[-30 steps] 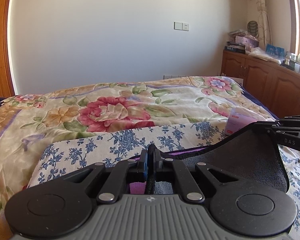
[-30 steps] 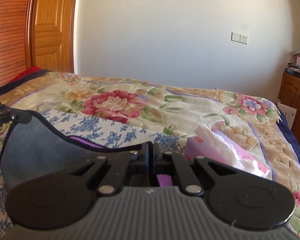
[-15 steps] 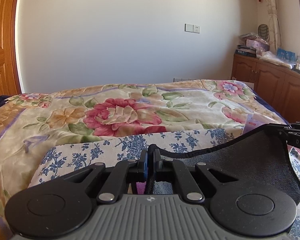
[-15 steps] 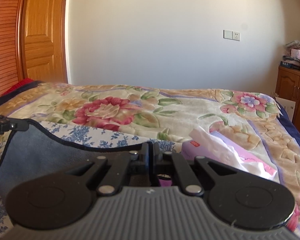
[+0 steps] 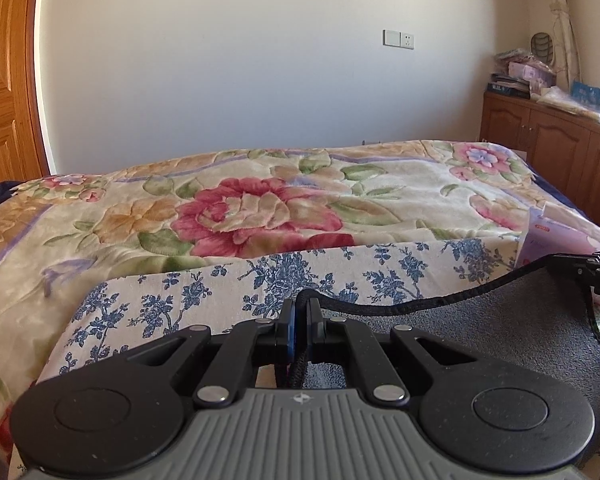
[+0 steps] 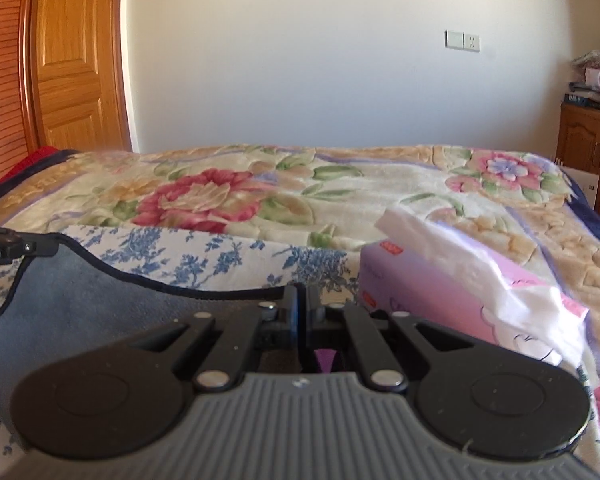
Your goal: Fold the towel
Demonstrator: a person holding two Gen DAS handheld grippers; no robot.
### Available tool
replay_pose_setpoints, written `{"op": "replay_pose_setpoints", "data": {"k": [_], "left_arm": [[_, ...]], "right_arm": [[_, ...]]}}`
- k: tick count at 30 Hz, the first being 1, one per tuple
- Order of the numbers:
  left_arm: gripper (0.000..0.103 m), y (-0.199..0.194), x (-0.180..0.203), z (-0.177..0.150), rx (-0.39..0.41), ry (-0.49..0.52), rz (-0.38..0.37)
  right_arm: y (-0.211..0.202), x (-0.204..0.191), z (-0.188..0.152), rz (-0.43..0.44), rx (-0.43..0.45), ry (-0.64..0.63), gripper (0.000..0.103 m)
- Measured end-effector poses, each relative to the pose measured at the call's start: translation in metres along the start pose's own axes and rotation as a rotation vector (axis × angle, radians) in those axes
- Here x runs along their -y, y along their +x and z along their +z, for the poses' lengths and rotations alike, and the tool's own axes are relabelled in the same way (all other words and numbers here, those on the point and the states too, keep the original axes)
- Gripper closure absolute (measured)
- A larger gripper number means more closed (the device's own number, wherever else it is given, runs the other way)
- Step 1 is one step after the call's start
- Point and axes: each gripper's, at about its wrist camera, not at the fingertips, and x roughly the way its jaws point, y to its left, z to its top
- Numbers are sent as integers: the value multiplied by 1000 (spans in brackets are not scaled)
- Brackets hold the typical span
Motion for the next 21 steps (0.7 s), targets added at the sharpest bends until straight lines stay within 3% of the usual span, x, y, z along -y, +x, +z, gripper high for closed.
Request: {"op": "replay_pose_setpoints", "data": {"k": [9,21], "left_arm": [[96,25,2,-8,-55,17,16],[95,31,6,-9,-59,36,14]], "right_arm": [[11,5,-9,-17,-53,-6,99],[14,7,-10,-23,-68,-13,98]]}}
